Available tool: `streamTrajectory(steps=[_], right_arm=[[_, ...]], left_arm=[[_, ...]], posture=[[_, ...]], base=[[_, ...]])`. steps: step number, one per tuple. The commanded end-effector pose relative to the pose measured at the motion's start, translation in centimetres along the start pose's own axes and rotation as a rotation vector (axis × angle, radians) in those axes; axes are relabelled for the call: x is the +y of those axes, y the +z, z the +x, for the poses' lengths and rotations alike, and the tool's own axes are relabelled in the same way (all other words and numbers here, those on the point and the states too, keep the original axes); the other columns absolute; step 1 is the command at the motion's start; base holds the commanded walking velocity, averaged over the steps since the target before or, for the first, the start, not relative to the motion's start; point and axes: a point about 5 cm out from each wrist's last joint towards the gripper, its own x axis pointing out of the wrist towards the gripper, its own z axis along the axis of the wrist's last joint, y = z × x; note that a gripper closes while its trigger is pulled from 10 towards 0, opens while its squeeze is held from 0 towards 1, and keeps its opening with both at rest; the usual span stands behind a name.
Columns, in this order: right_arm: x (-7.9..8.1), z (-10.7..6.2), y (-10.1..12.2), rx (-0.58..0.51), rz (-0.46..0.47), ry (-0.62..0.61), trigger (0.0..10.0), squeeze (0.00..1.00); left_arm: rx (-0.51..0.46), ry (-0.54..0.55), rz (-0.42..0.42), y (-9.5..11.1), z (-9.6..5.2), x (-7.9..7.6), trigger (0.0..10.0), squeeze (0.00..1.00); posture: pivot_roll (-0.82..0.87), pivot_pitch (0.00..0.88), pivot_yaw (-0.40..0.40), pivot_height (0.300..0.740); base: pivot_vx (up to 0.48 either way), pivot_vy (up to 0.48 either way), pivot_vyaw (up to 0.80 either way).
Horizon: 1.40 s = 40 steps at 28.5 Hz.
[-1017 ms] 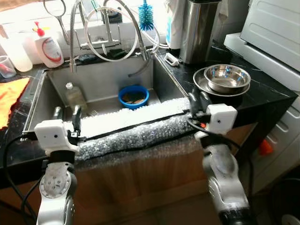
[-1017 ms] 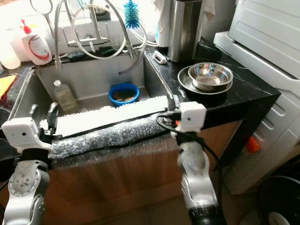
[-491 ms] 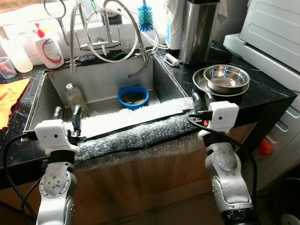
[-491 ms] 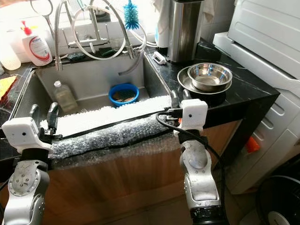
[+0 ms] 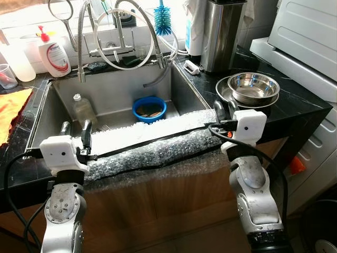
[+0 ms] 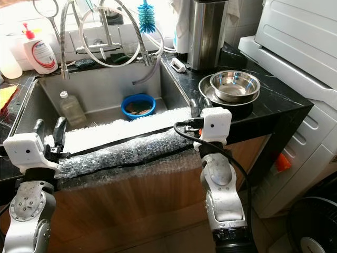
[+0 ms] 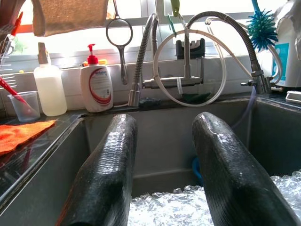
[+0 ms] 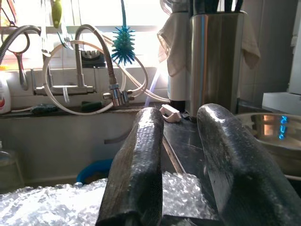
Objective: Kitchen organization
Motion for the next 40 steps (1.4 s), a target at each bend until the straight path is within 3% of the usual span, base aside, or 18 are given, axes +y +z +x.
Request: streamTrajectory(steps=[1, 40], right_arm=[[0.19, 0.33, 0.73, -0.032, -0.002, 0.008, 10.0, 0.00], [0.49, 0.94, 0.91, -0.043, 0.015, 0.022, 10.0, 0.00]], left_arm=[[-0.015, -0.006, 0.010, 0.55, -0.08, -0.20, 10.0, 0.00], [-0.017, -0.013, -0.003, 0.42, -0.26, -0.62, 10.0, 0.00]], posture=[[-0.06, 0.000, 0.044, 0.740], [-0.07, 0.000, 0.030, 0.740]], base=[[0.000, 0.000, 0.00], [0.212, 0.000, 0.00]])
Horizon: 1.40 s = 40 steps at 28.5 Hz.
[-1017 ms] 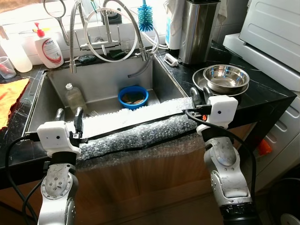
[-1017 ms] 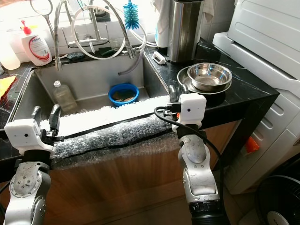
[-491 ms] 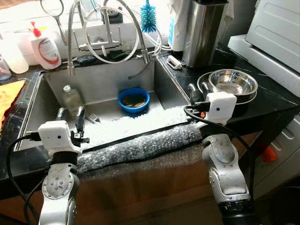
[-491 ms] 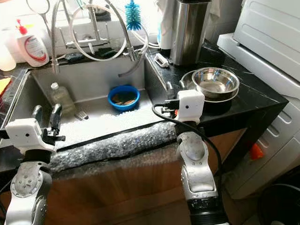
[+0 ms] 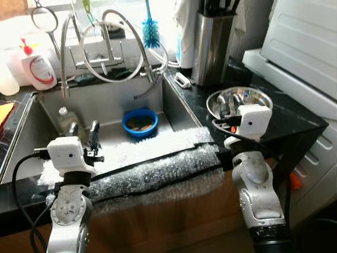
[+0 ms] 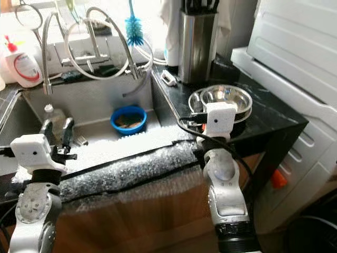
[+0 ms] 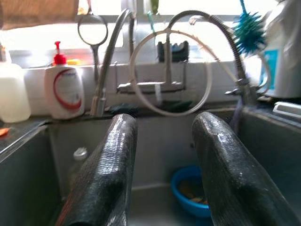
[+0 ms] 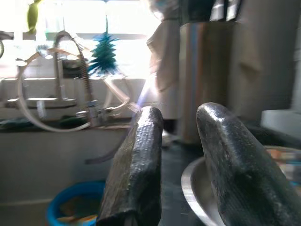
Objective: Kitchen organization
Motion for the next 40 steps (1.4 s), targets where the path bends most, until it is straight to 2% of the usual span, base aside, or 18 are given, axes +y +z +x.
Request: streamTrajectory(steps=[1, 11, 13, 15, 19, 20, 23, 24, 26, 27, 28, 30, 32, 35, 36, 37, 40], right_arm=[[0.4, 0.3, 0.4, -0.014, 0.007, 0.015, 10.0, 0.00], [-0.6, 0.8, 0.8, -0.022, -0.001, -0.024, 10.0, 0.00], [-2.0, 1.4, 1.2, -0.023, 0.024, -0.091, 10.0, 0.00], [-2.4, 1.6, 1.3, -0.023, 0.035, -0.110, 10.0, 0.00], [-4.3, 2.7, 2.0, -0.004, 0.103, -0.225, 10.0, 0.00], [-4.6, 2.8, 1.9, 0.010, 0.114, -0.240, 10.0, 0.54], [-4.8, 3.0, 1.8, 0.020, 0.122, -0.250, 10.0, 0.54], [-5.1, 3.1, 1.8, 0.023, 0.155, -0.271, 10.0, 1.00], [-6.4, 3.6, 1.6, 0.063, 0.246, -0.367, 10.0, 1.00], [-6.4, 3.6, 1.6, 0.063, 0.246, -0.367, 10.0, 1.00], [-7.1, 3.9, 1.4, 0.094, 0.280, -0.418, 10.0, 1.00], [-7.6, 4.2, 1.5, 0.096, 0.326, -0.443, 10.0, 1.00], [-8.4, 4.6, 1.2, 0.130, 0.311, -0.473, 10.0, 1.00], [-8.6, 4.9, 0.8, 0.168, 0.308, -0.486, 10.0, 1.00], [-8.7, 5.0, 0.6, 0.186, 0.303, -0.492, 10.0, 0.71], [-8.8, 5.2, 0.4, 0.216, 0.290, -0.504, 10.0, 0.03], [-9.3, 5.4, 0.3, 0.259, 0.253, -0.528, 10.0, 0.00]], left_arm=[[-0.008, 0.011, 0.018, 0.2, 0.1, 0.3, 10.0, 0.00], [0.004, 0.006, 0.016, -0.1, 0.0, 0.1, 10.0, 0.00], [0.005, 0.005, 0.015, -0.1, 0.0, 0.1, 10.0, 0.00], [0.005, 0.005, 0.016, -0.1, 0.0, 0.1, 10.0, 0.00], [0.011, 0.001, 0.015, -0.2, -0.1, 0.0, 10.0, 0.00], [0.011, 0.000, 0.015, -0.2, -0.1, -0.1, 10.0, 0.00], [0.011, 0.000, 0.015, -0.2, 0.0, -0.1, 10.0, 0.00], [0.012, -0.001, 0.014, -0.2, 0.0, -0.1, 10.0, 0.00], [0.016, -0.007, 0.014, -0.3, 0.0, -0.2, 10.0, 0.00], [0.016, -0.007, 0.014, -0.3, 0.0, -0.2, 10.0, 0.00], [0.019, -0.015, 0.018, -0.3, 0.0, -0.2, 10.0, 0.00], [0.021, -0.020, 0.023, -0.4, 0.0, -0.2, 10.0, 0.00], [0.021, -0.020, 0.024, -0.4, 0.0, -0.2, 10.0, 0.00], [0.023, -0.024, 0.025, -0.4, 0.0, -0.1, 10.0, 0.00], [0.024, -0.027, 0.026, -0.4, 0.0, -0.2, 10.0, 0.00], [0.025, -0.032, 0.028, -0.5, 0.0, -0.2, 10.0, 0.00], [0.024, -0.034, 0.031, -0.5, 0.0, -0.2, 10.0, 0.00]], posture=[[-0.06, 0.000, 0.028, 0.740], [-0.07, 0.000, 0.027, 0.740], [-0.07, 0.000, 0.028, 0.740], [-0.07, 0.000, 0.028, 0.740], [-0.07, 0.000, 0.027, 0.740], [-0.07, 0.000, 0.027, 0.740], [-0.07, 0.000, 0.028, 0.740], [-0.07, 0.000, 0.028, 0.740], [-0.07, 0.000, 0.029, 0.740], [-0.07, 0.000, 0.029, 0.740], [-0.07, 0.000, 0.034, 0.740], [-0.07, 0.000, 0.034, 0.740], [-0.07, 0.000, 0.037, 0.740], [-0.07, 0.000, 0.038, 0.740], [-0.07, 0.000, 0.038, 0.740], [-0.07, 0.000, 0.037, 0.740], [-0.07, 0.000, 0.036, 0.740]], base=[[0.000, 0.000, 0.00], [0.000, 0.000, 0.00], [0.000, 0.000, 0.00], [0.000, 0.000, 0.00], [0.000, 0.000, 0.00], [0.000, 0.000, 0.00], [0.000, 0.000, 0.00], [0.000, 0.000, 0.00], [0.000, 0.000, 0.00], [0.000, 0.000, 0.00], [0.000, 0.000, 0.00], [0.000, 0.000, 0.00], [0.000, 0.000, 0.00], [0.000, 0.000, 0.00], [0.000, 0.000, 0.00], [0.000, 0.000, 0.00], [0.000, 0.000, 0.00]])
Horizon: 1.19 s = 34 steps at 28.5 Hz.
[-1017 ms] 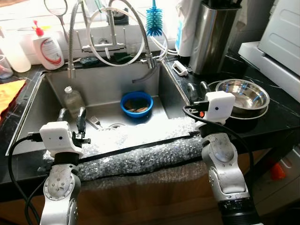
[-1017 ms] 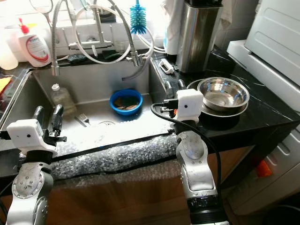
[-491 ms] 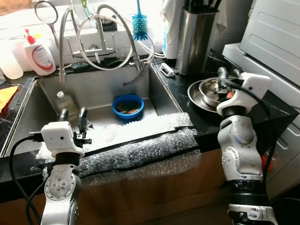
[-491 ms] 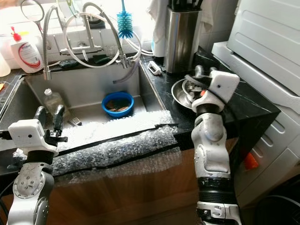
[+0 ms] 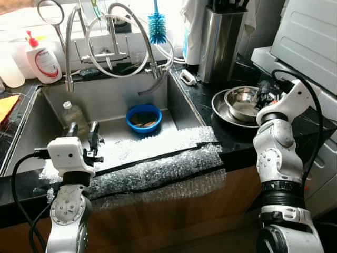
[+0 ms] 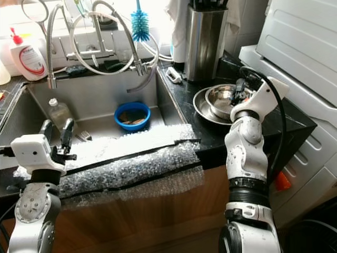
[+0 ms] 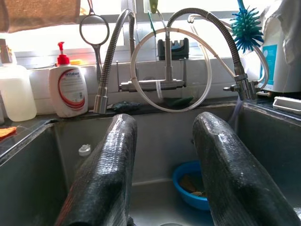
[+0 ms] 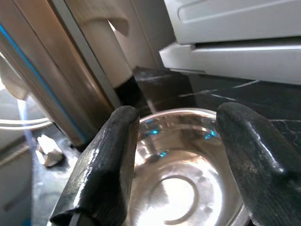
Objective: Kitchen organization
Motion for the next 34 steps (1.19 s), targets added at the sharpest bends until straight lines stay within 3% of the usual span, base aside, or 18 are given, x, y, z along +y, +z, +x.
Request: streamTrajectory(steps=[1, 7, 8, 17, 21, 26, 34], right_arm=[[0.2, 0.4, 0.5, 0.004, -0.016, -0.015, 10.0, 0.00], [-0.6, 1.0, 1.6, -0.017, -0.031, -0.045, 10.0, 0.00], [-1.4, 1.2, 2.0, -0.024, -0.041, -0.062, 10.0, 0.00], [-3.1, 1.2, 1.8, 0.003, -0.090, -0.106, 10.0, 0.00], [-3.1, 1.2, 1.1, 0.035, -0.099, -0.100, 10.0, 0.00], [-2.5, 1.1, -0.3, 0.117, -0.038, -0.075, 10.0, 0.00], [-2.4, 1.1, -1.0, 0.148, 0.009, -0.080, 10.0, 0.00]], left_arm=[[0.016, -0.014, 0.023, -0.3, 0.0, 0.0, 10.0, 0.00], [0.016, -0.019, 0.023, -0.3, 0.0, -0.1, 10.0, 0.00], [0.016, -0.021, 0.021, -0.3, 0.0, -0.1, 10.0, 0.00], [0.017, -0.032, 0.015, -0.3, 0.1, -0.4, 10.0, 0.00], [0.016, -0.032, 0.017, -0.3, 0.2, -0.4, 10.0, 0.00], [0.022, -0.027, 0.024, -0.5, 0.0, -0.2, 10.0, 0.00], [0.020, -0.019, 0.030, -0.4, 0.0, -0.1, 10.0, 0.00]], posture=[[-0.07, 0.000, 0.036, 0.740], [-0.07, 0.000, 0.039, 0.740], [-0.07, 0.000, 0.041, 0.740], [-0.08, 0.000, 0.044, 0.740], [-0.07, 0.000, 0.043, 0.740], [-0.06, 0.000, 0.038, 0.740], [-0.06, 0.000, 0.037, 0.740]], base=[[0.000, 0.000, 0.00], [0.000, 0.000, 0.00], [0.000, 0.000, 0.00], [0.000, 0.000, 0.00], [0.000, 0.000, 0.00], [0.000, 0.000, 0.00], [0.000, 0.000, 0.00]])
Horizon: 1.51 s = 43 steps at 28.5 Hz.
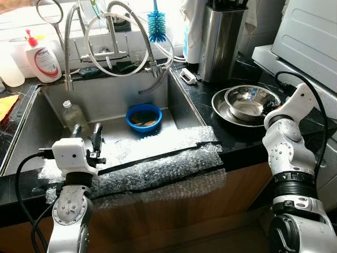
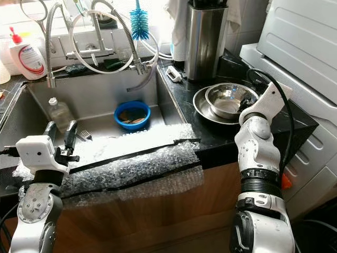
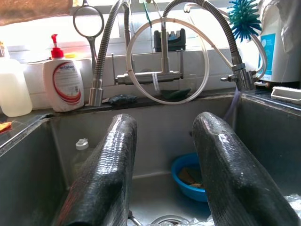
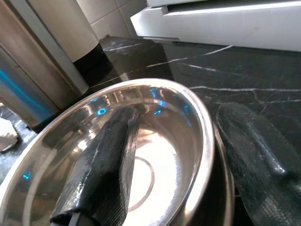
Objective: Kitchen organization
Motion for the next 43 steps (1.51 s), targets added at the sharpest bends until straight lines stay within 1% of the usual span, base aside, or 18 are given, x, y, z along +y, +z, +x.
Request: streamTrajectory(steps=[1, 8, 14, 19, 25, 28, 43], right_arm=[[0.0, 0.1, -0.3, 0.026, 0.012, -0.005, 10.0, 0.00], [0.2, 0.1, -0.6, 0.037, 0.026, 0.005, 10.0, 0.00], [0.8, 0.1, -0.7, 0.042, 0.038, 0.035, 10.0, 0.00], [0.9, 0.1, -0.7, 0.039, 0.037, 0.046, 10.0, 0.00], [1.1, 0.0, -0.2, 0.009, 0.012, 0.060, 10.0, 0.00], [1.1, 0.0, -0.3, 0.008, -0.004, 0.060, 10.0, 0.00], [1.4, -0.1, -0.3, 0.008, -0.029, 0.079, 10.0, 0.00]], left_arm=[[0.001, -0.001, 0.023, 0.0, 0.0, 0.2, 10.0, 0.00], [-0.003, -0.007, 0.035, 0.1, 0.1, 0.2, 10.0, 0.00], [-0.006, -0.006, 0.033, 0.2, 0.1, 0.1, 10.0, 0.00], [-0.009, -0.002, 0.029, 0.3, 0.1, 0.1, 10.0, 0.00], [-0.011, -0.011, 0.012, 0.3, 0.2, -0.2, 10.0, 0.00], [-0.010, -0.015, 0.010, 0.3, 0.2, -0.3, 10.0, 0.00], [-0.004, -0.036, 0.000, 0.2, 0.3, -0.7, 10.0, 0.00]], posture=[[-0.06, 0.000, 0.037, 0.740], [-0.06, 0.000, 0.040, 0.740], [-0.06, 0.000, 0.040, 0.740], [-0.06, 0.000, 0.038, 0.740], [-0.06, 0.000, 0.038, 0.740], [-0.06, 0.000, 0.039, 0.740], [-0.06, 0.000, 0.039, 0.740]], base=[[0.000, 0.000, 0.00], [0.000, 0.000, 0.00], [0.000, 0.000, 0.00], [0.000, 0.000, 0.00], [0.000, 0.000, 0.00], [0.000, 0.000, 0.00], [0.000, 0.000, 0.00]])
